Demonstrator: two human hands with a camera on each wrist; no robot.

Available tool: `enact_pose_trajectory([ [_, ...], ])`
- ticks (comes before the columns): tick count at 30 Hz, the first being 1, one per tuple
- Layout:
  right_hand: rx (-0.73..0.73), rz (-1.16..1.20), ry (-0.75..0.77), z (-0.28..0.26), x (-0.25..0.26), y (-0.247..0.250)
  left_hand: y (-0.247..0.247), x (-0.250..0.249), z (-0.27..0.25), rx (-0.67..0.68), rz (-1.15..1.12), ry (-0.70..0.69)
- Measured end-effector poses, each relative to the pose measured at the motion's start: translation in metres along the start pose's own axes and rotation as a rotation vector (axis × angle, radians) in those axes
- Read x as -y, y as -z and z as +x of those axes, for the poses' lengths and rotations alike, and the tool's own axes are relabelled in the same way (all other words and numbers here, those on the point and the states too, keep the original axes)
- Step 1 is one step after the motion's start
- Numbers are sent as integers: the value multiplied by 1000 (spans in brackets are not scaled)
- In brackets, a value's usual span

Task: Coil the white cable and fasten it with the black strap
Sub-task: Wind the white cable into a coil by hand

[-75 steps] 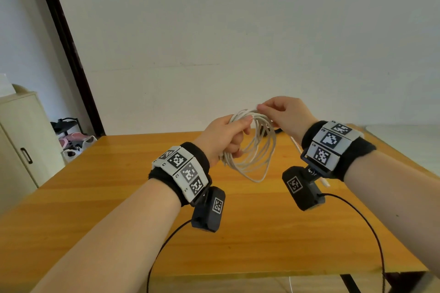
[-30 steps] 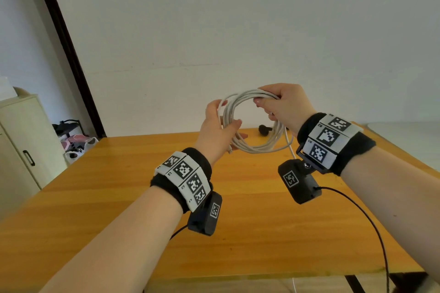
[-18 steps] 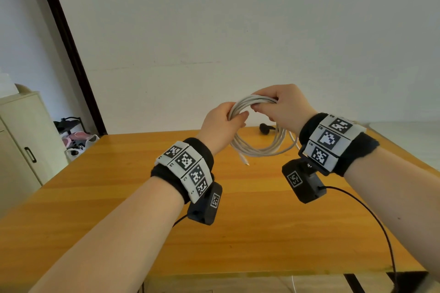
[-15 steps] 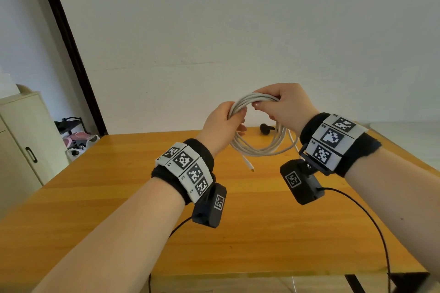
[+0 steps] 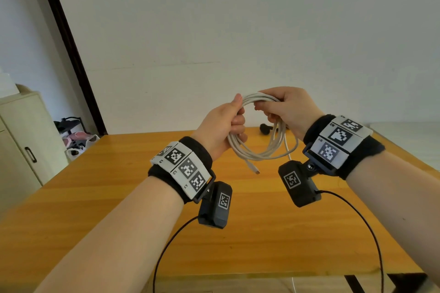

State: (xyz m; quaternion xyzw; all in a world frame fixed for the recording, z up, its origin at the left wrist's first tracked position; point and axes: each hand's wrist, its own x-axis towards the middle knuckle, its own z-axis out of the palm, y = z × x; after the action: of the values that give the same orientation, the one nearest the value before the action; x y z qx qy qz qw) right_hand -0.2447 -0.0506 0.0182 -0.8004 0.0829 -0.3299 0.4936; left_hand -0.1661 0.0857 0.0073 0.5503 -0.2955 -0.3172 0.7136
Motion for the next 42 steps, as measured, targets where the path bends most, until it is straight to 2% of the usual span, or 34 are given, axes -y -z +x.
enact_pose_trajectory([
  [4, -12, 130, -72, 0, -5, 1, -4, -1, 2, -55, -98, -12],
  [8, 50, 145, -214, -4, -15, 0, -4, 2, 5, -118, -79, -77],
  [12, 107, 280, -360, -11, -23, 3, 2, -1, 9, -200, -107, -117],
  [14, 91, 326, -415, -11, -27, 4, 5, -2, 10, -228, -95, -137],
  [16, 46, 365, -422, -11, -27, 3, 8, -3, 10, -238, -74, -147],
  [21, 11, 152, -370, -9, -22, 4, 13, -2, 8, -220, -63, -137],
  [23, 66, 38, -369, -9, -20, 7, 14, -2, 8, -215, -70, -136],
  [27, 200, 133, -402, -12, -23, 15, 15, -3, 7, -216, -75, -132],
  [32, 182, 57, -402, -16, -27, 11, 13, -4, 7, -216, -149, -105],
  [34, 157, 141, -406, -18, -27, 5, 12, -2, 6, -215, -180, -99],
  [40, 101, 701, -511, -19, -28, -6, 10, -1, 7, -248, -253, -99],
  [42, 95, 793, -528, -19, -28, -7, 11, 0, 9, -273, -255, -114],
])
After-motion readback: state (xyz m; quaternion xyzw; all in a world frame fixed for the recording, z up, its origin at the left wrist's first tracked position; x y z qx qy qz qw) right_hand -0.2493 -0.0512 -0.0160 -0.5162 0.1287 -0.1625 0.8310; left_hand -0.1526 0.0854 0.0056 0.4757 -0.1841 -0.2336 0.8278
